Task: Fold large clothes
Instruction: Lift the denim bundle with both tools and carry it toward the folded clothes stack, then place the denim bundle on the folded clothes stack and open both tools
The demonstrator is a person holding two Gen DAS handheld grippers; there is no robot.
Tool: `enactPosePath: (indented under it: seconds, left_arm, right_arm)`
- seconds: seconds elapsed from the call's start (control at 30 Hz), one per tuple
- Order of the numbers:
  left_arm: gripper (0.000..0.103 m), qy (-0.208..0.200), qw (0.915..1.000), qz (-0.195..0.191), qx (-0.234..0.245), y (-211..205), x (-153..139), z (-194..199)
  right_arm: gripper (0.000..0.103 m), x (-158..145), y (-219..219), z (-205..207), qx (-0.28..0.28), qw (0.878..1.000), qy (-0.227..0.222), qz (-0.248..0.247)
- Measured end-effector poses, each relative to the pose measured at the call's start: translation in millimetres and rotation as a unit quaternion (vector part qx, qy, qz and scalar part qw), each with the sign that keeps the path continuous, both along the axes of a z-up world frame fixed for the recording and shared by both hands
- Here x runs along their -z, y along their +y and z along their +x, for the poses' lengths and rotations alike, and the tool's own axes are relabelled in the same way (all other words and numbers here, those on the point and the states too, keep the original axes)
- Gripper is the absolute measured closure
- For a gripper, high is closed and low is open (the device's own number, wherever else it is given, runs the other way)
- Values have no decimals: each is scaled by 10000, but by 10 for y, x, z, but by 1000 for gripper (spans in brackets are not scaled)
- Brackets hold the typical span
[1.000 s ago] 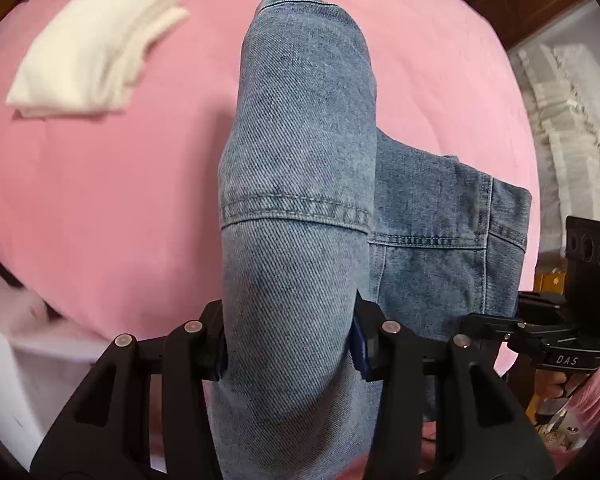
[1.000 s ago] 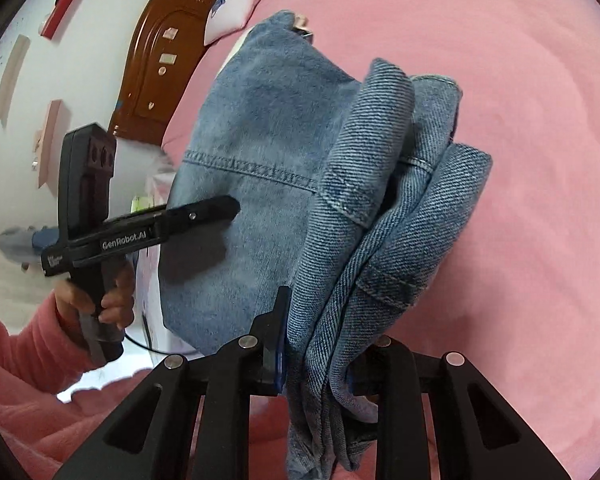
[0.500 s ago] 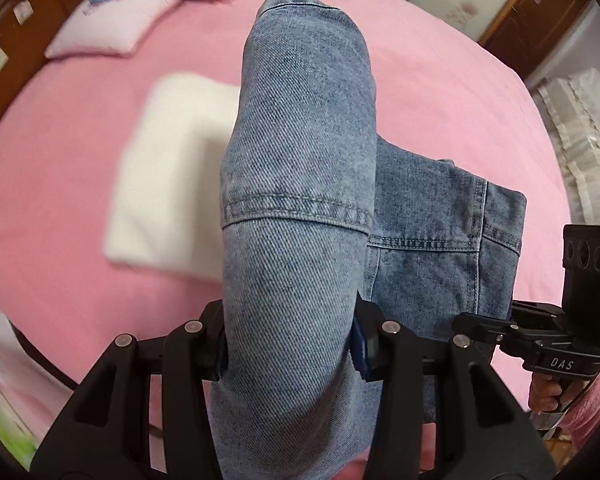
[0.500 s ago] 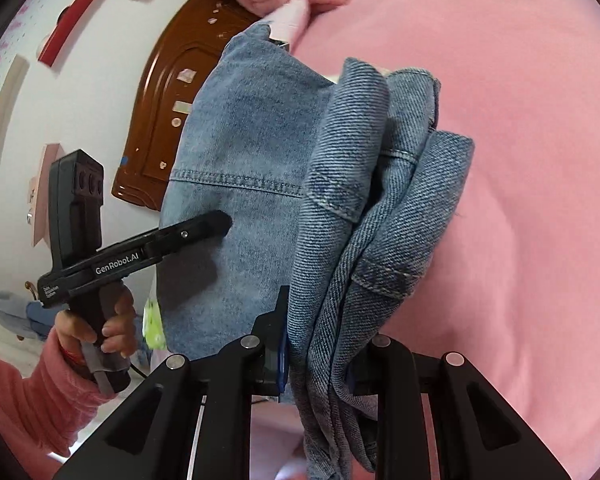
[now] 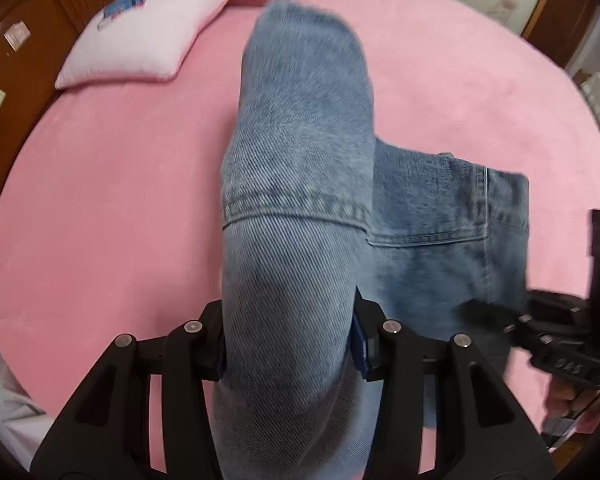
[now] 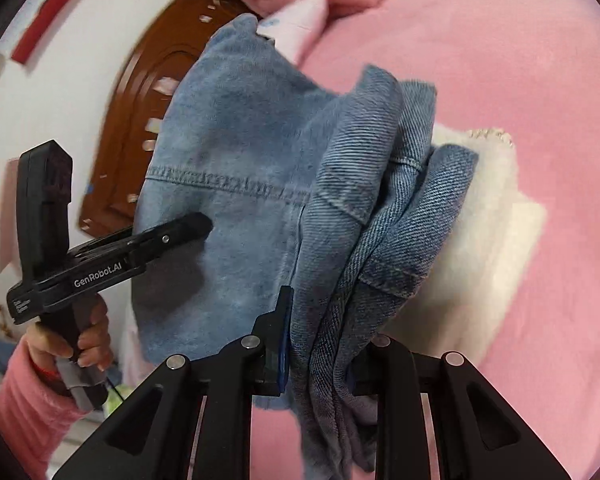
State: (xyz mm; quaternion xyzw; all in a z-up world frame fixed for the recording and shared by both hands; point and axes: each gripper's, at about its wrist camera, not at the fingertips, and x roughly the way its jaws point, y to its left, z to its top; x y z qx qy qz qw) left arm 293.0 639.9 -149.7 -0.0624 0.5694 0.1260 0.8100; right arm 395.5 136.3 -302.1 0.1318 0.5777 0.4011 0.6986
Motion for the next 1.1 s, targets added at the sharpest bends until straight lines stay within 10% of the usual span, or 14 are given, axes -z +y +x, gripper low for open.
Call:
enactPosePath:
  seconds: [0.23,0.4,0.6,0.77,1.0,1.1]
  left_arm:
    - [40,-544,9970,-522,-159,337,281,-234]
    - [34,-802,9922,689,-666,275,143,-433]
    - [34,-1593,9617,937,-2024,-769,-361,-1105]
    - [34,-817,9542,419,-2846,-1587,-156,-1642]
    - [34,532,9893,-312,-1325,-3379,231,-2103]
    - [34,716,9954,-210,-594,-4214,166,-2333]
  right_arm:
    - [82,479,-486,151,118,9999,-41,-95]
    - [82,345,-416,74,209,9993,-239,-179]
    - [80,-150,-339,-658,845,9929,-348,-763]
    - [71,-3,-1076,-1289,1104,9834,-8,-1438]
    - [49,166,-2438,-2588,1245,9669,511,-2170]
    - [6,109,-3033,-3117,1738,9510,649,-2473]
